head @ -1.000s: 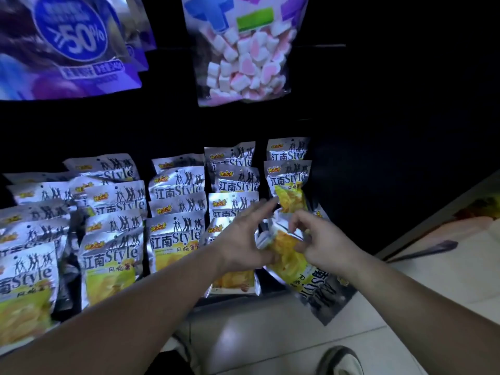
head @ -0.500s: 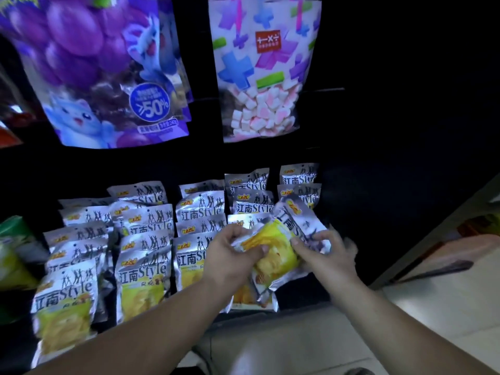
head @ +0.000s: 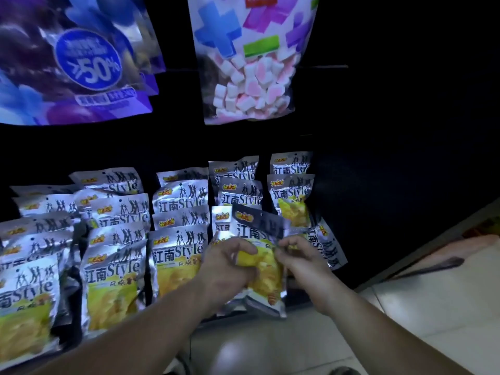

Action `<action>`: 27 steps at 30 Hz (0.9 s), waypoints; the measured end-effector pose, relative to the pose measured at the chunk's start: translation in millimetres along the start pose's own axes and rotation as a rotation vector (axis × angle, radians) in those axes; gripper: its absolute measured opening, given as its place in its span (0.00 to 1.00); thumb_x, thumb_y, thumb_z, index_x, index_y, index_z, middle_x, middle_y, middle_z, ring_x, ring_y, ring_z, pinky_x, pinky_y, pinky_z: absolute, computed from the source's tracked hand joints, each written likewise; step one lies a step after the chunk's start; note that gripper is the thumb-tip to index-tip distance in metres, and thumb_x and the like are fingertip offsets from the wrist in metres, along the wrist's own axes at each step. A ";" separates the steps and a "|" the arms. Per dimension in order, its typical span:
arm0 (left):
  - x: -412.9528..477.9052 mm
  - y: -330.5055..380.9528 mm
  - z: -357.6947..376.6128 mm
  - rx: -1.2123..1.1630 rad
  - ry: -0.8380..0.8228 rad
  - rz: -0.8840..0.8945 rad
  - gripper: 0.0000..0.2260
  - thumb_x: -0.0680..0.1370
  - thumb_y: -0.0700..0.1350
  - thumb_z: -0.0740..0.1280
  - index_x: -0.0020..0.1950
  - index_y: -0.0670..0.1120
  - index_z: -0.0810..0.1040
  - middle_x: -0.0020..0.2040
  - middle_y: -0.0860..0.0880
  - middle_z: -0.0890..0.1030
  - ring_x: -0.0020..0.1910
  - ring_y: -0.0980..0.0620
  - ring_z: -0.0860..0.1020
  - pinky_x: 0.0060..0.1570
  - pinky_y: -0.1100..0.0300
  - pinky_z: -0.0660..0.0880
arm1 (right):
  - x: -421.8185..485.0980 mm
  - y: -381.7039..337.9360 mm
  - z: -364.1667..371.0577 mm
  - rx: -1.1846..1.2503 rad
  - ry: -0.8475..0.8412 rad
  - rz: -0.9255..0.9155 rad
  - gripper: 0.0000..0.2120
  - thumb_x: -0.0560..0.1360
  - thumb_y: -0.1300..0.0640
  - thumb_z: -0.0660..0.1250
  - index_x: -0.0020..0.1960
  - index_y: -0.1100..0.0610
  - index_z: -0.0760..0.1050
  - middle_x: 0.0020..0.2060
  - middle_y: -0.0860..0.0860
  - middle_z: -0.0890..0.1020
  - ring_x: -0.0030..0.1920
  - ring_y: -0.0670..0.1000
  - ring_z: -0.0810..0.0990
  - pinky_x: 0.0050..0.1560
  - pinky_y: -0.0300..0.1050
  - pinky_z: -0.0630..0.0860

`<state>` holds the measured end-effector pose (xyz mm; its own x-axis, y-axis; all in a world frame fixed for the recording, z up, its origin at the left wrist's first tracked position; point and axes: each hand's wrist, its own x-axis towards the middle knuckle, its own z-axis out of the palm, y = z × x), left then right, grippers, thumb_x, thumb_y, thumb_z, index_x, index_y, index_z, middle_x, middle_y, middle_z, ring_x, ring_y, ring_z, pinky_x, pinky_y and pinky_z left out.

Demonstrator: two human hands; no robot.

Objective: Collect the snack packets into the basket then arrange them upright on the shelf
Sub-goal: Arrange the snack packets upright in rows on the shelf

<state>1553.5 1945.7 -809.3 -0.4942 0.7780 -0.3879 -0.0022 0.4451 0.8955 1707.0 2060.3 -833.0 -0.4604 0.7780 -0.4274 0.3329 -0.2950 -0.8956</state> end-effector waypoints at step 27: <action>44.7 -52.5 15.9 -0.209 0.148 -0.171 0.33 0.75 0.34 0.74 0.71 0.62 0.71 0.60 0.52 0.80 0.37 0.61 0.84 0.33 0.59 0.83 | 74.0 83.1 -53.0 -1.097 -0.038 -0.100 0.32 0.72 0.29 0.54 0.73 0.39 0.68 0.71 0.50 0.62 0.73 0.57 0.58 0.73 0.55 0.60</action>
<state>1545.4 1964.2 -877.1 -0.5929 0.6199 -0.5141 -0.2668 0.4511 0.8517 1744.3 2122.8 -932.5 -0.5451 0.7476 -0.3795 0.8337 0.4359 -0.3389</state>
